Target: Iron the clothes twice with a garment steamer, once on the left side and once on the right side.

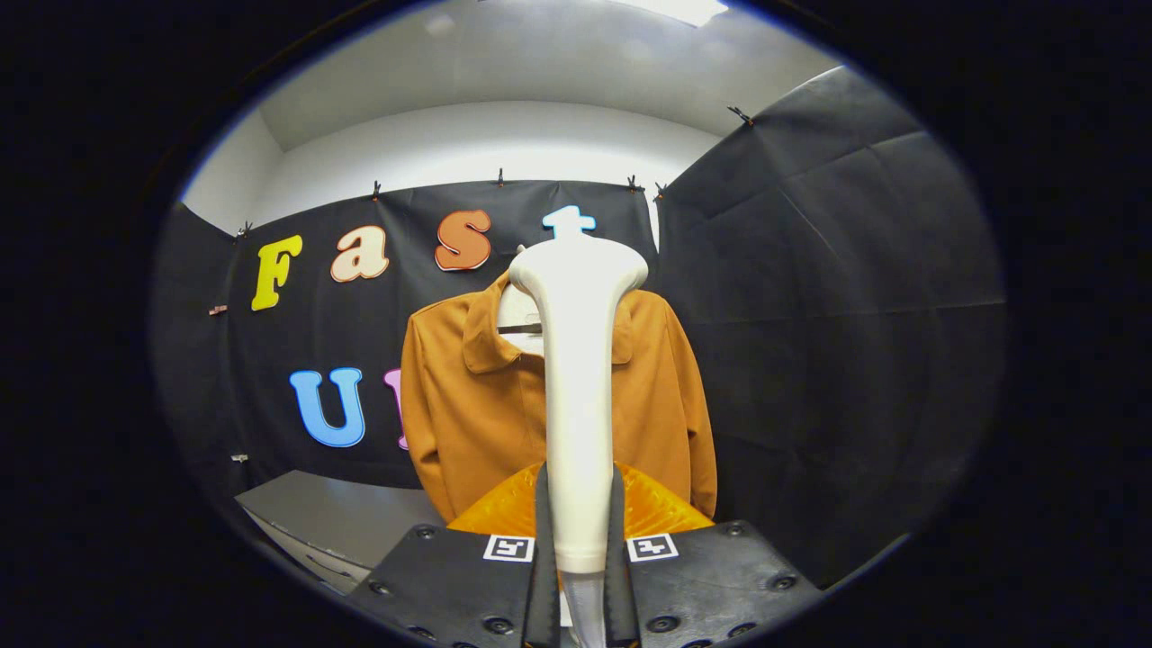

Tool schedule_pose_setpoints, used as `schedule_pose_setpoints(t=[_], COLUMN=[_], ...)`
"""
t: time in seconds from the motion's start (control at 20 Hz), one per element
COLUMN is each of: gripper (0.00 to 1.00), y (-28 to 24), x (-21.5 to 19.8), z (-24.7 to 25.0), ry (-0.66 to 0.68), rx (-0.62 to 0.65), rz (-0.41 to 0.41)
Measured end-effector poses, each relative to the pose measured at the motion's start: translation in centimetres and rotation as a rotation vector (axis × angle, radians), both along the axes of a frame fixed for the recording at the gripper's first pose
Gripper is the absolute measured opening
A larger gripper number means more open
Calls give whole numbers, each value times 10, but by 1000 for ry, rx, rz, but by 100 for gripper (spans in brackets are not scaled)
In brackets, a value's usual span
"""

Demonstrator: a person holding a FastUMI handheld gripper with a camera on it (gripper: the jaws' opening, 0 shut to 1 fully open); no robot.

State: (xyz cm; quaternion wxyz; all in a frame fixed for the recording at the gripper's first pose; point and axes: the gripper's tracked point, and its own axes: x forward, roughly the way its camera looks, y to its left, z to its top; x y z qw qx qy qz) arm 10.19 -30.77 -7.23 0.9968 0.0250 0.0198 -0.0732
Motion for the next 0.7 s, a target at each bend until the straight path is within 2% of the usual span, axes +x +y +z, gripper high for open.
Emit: schedule_pose_setpoints(t=[0.4,0.7], gripper=[23,23], y=[-36,-50], x=[64,86], z=[-42,-86], ry=[51,101], rx=[27,40], rz=[5,28])
